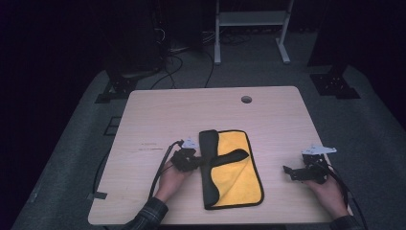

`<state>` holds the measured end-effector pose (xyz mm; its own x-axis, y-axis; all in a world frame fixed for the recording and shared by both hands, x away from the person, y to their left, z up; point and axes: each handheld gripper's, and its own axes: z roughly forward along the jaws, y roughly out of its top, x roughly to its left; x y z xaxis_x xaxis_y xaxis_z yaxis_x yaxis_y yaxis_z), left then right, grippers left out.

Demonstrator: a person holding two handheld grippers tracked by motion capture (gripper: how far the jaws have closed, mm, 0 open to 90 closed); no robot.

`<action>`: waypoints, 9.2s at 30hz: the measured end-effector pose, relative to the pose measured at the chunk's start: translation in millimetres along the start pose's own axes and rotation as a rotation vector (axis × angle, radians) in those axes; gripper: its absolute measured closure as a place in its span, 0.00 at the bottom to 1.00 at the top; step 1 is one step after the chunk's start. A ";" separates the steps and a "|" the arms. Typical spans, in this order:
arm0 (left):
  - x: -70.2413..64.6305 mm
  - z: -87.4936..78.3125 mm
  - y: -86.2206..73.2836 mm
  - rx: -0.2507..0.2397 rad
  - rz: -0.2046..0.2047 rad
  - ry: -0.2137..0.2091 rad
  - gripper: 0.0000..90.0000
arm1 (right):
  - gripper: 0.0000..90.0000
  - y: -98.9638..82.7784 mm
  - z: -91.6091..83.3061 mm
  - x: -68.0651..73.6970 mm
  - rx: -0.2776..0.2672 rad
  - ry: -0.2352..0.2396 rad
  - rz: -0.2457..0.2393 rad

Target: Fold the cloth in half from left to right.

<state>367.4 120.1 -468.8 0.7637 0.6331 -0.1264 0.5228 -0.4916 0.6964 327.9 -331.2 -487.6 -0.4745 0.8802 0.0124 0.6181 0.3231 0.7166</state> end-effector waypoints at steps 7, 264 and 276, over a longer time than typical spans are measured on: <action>24.0 -11.4 -7.5 -0.012 -0.021 0.049 0.94 | 0.03 0.1 0.0 0.1 0.000 -0.001 0.001; 38.6 -56.7 -71.7 -0.018 0.061 0.135 0.00 | 0.92 132.6 92.5 209.4 -0.010 0.634 -0.415; 38.8 -56.9 -71.6 -0.015 0.064 0.135 0.00 | 0.92 117.0 56.4 183.1 -0.021 0.677 -0.375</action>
<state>338.0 213.9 -483.3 0.7373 0.6754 0.0141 0.4679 -0.5256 0.7105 348.7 -112.6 -440.8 -0.9339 0.3061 0.1848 0.3311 0.5451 0.7702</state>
